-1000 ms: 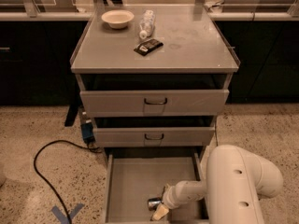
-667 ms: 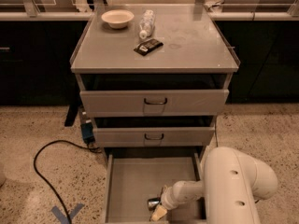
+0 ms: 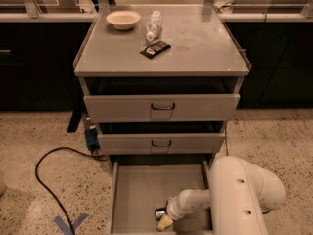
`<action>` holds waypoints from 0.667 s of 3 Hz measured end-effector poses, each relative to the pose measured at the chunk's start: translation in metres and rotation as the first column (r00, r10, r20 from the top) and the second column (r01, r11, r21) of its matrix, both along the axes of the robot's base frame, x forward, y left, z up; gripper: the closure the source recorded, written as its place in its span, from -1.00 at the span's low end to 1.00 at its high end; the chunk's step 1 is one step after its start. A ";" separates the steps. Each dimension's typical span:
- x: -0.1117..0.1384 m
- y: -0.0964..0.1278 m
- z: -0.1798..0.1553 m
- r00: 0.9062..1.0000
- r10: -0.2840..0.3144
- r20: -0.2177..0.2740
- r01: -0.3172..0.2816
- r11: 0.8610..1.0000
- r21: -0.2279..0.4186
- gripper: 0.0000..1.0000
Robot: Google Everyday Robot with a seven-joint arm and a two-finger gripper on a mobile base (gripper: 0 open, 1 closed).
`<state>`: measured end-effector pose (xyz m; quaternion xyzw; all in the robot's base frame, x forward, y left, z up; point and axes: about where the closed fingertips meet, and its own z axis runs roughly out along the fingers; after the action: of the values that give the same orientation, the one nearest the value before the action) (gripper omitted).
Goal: Pick redbull can from bottom drawer and place on counter
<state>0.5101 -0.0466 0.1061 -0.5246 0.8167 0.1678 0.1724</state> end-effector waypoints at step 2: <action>0.000 0.000 0.000 1.000 0.000 0.000 0.000 1.000 0.000 0.32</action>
Offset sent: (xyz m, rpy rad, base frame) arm 0.0000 0.0000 0.0000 0.0000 0.0000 0.0000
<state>0.5101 -0.0465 0.1061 -0.5246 0.8167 0.1679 0.1724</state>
